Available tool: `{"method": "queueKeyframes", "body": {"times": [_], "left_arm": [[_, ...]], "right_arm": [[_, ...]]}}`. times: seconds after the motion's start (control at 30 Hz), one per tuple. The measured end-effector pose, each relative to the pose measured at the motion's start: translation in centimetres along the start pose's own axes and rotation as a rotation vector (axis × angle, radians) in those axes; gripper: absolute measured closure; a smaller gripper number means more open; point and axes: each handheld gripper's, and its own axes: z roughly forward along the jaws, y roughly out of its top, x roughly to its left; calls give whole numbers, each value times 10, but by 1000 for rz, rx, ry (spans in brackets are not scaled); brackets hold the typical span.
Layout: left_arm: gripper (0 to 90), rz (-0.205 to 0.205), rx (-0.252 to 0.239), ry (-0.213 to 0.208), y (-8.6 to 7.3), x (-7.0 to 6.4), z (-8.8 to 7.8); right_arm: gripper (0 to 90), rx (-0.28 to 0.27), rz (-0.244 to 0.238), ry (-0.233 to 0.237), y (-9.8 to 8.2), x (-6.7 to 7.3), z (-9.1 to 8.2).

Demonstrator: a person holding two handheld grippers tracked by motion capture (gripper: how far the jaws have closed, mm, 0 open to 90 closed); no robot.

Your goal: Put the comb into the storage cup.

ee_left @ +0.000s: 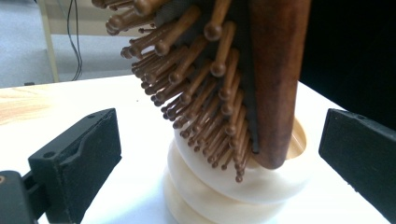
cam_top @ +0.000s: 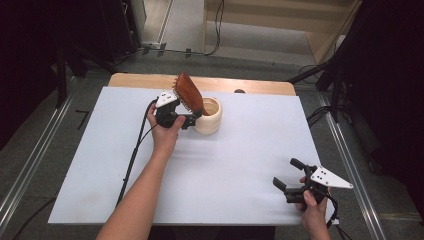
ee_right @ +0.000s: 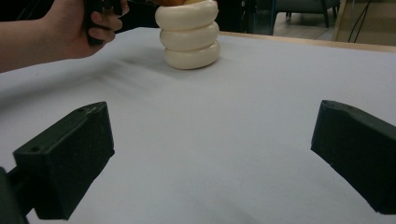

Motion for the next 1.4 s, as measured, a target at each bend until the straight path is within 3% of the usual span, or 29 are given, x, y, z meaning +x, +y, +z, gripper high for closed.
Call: {"method": "queueKeyframes", "body": {"times": [0.87, 1.4], "left_arm": [[0, 62, 5, -5, -14, -5, -31], [0, 75, -13, -14, -29, -6, -58]], "right_arm": [[0, 5, 1, 0, 0, 0, 0], [0, 8, -1, -2, 0, 1, 0]]}}
